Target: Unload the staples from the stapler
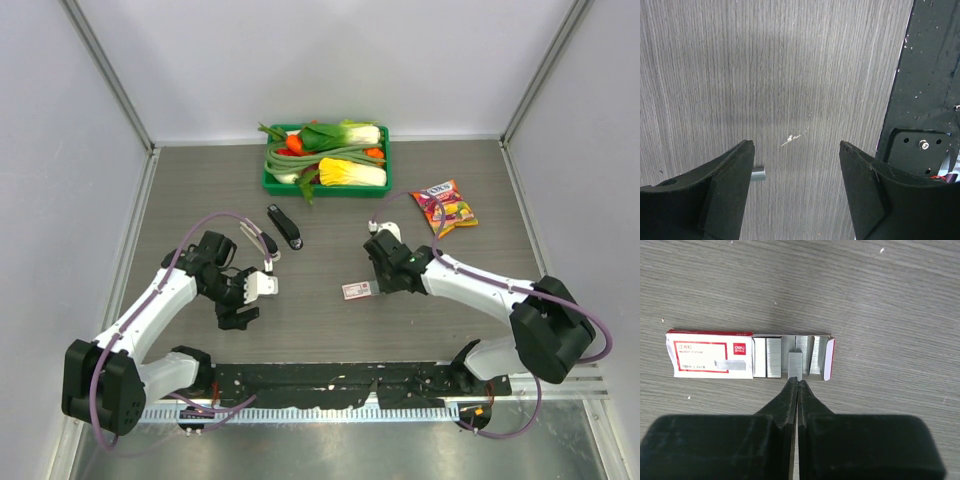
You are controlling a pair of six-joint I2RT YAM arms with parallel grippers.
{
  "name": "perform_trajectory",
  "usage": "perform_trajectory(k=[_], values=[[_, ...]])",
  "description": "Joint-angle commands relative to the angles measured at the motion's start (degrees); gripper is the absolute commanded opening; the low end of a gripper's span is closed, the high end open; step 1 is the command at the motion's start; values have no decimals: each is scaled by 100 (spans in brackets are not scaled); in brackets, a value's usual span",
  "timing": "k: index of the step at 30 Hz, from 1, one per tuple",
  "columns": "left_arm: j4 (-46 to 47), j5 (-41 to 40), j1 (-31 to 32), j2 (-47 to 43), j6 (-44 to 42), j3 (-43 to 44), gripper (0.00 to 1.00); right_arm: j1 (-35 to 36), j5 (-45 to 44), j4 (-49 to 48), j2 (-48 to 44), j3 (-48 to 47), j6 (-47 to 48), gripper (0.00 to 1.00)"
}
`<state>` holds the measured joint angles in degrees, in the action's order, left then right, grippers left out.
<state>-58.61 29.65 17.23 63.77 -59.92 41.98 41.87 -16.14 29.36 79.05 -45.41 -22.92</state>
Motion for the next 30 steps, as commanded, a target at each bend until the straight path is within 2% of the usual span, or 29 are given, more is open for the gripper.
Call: perform_trajectory(k=[1, 8, 30], values=[[-107, 129, -1, 4, -107, 135, 73, -29, 67, 105, -231, 85, -187, 4], [-89, 146, -1, 22, -116, 127, 73, -21, 85, 289, 32, 14, -283, 1], [-80, 111, -1, 39, -143, 56, 72, -21, 138, 166, 410, -284, -222, 1]])
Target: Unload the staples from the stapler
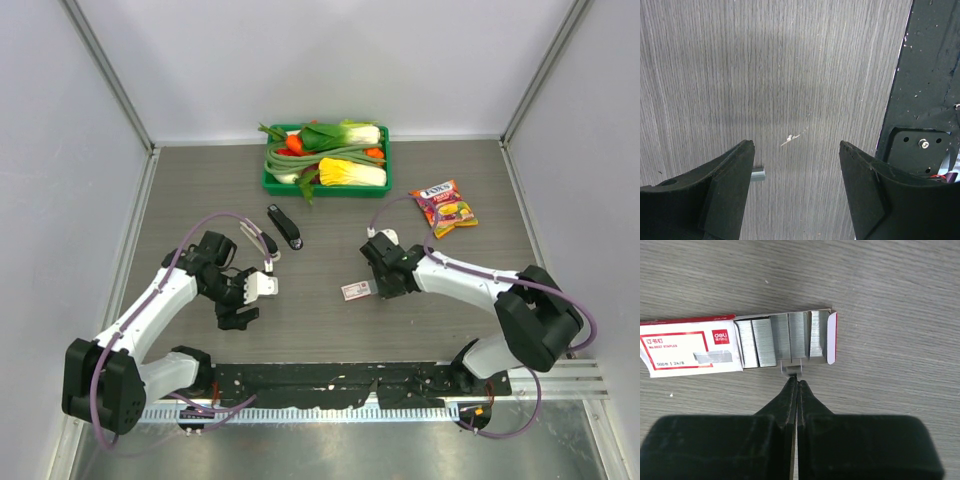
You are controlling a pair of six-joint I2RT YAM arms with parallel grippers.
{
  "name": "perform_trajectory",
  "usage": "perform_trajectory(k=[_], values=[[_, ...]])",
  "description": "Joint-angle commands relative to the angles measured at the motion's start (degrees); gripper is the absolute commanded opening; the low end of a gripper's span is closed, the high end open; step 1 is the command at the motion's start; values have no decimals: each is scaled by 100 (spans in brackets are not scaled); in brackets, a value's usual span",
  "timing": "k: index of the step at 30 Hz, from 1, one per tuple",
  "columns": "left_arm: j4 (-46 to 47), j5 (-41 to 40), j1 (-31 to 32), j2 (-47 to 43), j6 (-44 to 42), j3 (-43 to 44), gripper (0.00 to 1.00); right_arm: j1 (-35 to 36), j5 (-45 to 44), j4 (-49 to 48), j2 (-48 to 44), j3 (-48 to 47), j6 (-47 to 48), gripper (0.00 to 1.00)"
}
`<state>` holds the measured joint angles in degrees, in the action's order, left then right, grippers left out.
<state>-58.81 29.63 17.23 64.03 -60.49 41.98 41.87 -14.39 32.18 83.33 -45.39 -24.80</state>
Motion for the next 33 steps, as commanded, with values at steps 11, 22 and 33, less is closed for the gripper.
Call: perform_trajectory(k=[11, 22, 33], values=[[-61, 140, -1, 4, -95, 21, 72, -21, -187, -37, -309, -295, -34, 1], [-87, 122, -1, -22, -121, -5, 72, -21, -240, 25, -449, -401, -8, 6], [-113, 122, -1, -13, -139, 21, 72, -21, 24, 200, -327, -243, -43, 1]])
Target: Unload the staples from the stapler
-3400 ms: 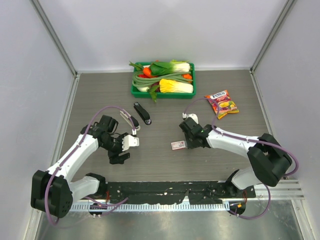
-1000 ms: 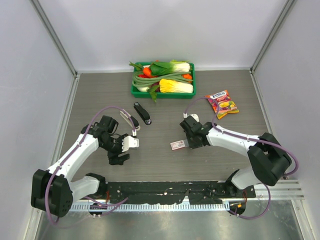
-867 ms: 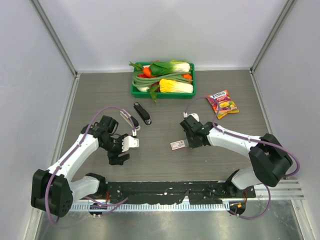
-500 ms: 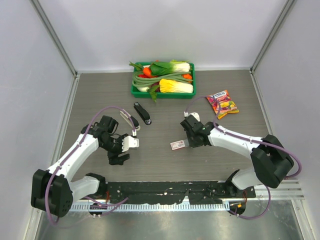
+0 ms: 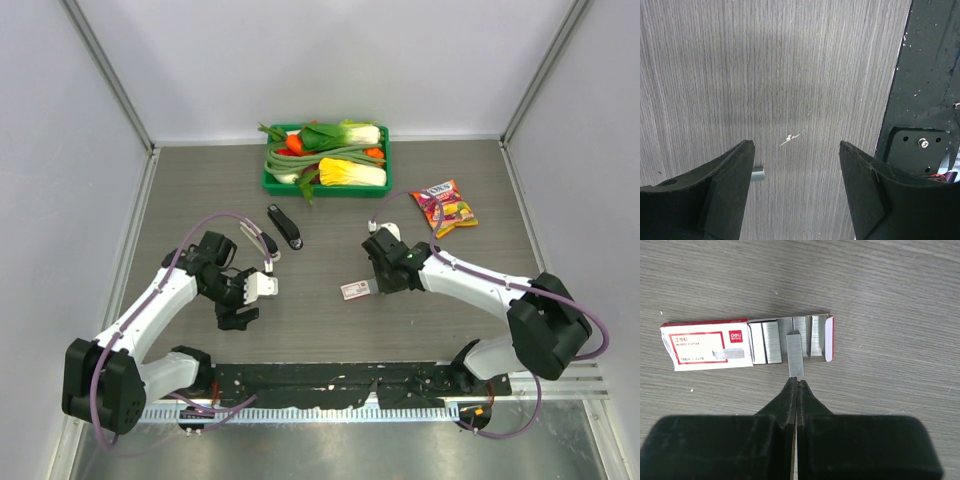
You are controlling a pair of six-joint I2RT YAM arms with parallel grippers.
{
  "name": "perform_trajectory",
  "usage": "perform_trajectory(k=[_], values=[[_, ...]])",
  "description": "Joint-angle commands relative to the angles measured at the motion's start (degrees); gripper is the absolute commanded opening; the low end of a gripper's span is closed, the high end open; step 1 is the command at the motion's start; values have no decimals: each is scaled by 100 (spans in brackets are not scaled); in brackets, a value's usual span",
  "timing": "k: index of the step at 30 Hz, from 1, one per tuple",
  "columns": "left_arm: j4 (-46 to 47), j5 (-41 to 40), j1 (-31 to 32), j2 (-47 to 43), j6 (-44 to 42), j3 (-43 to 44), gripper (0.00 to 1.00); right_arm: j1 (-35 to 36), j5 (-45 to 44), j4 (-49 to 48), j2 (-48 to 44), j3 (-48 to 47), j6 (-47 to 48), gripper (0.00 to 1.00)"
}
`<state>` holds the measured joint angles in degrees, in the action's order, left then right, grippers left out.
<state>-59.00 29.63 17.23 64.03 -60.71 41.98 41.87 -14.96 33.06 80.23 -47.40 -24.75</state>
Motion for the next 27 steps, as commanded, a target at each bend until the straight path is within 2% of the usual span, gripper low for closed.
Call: perform_trajectory(k=[1, 27], values=[[-85, 122, -1, -22, -125, 21, 72, -12, 81, 104, -7, -33, -47, 1], [-129, 113, -1, 48, -143, 144, 72, -21, 28, 25, 432, -173, 58, 1]])
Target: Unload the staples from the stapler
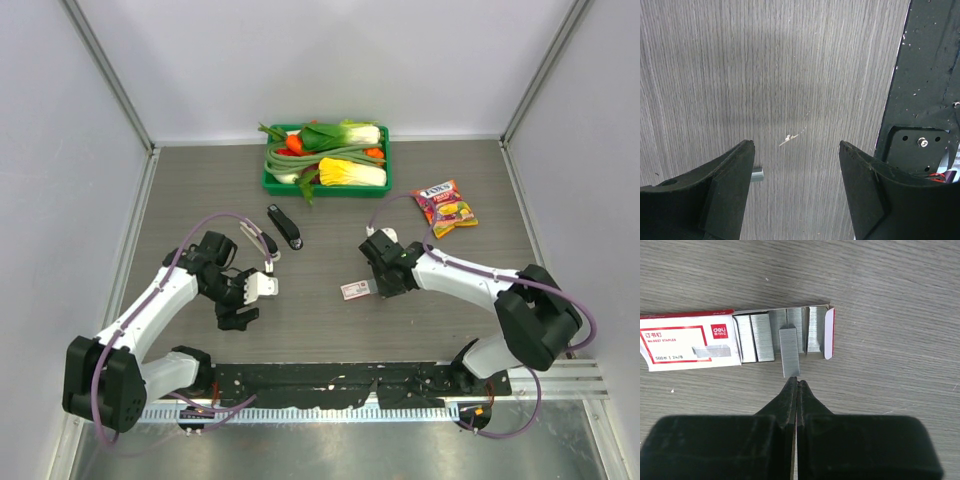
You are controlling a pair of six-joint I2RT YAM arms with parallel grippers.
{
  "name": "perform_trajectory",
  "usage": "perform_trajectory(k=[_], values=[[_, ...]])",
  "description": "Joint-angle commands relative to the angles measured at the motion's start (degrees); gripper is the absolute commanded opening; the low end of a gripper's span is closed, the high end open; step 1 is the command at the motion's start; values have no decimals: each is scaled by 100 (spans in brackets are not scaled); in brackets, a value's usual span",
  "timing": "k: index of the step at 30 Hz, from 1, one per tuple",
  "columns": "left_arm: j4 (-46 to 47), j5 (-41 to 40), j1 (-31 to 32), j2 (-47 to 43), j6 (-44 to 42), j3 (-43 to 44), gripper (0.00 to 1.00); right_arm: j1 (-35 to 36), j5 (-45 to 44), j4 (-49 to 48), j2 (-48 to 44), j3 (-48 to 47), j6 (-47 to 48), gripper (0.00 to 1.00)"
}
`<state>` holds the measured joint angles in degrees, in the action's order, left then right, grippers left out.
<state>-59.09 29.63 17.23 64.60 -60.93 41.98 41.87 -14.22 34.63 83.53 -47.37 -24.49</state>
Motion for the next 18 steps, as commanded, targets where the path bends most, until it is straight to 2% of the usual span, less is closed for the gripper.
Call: perform_trajectory(k=[1, 18], values=[[-120, 105, -1, 0, -113, 144, 72, -21, -37, -150, 129, -184, 41, 1], [-120, 122, -1, 9, -121, 100, 72, -21, -152, -396, 199, -352, 85, 1]])
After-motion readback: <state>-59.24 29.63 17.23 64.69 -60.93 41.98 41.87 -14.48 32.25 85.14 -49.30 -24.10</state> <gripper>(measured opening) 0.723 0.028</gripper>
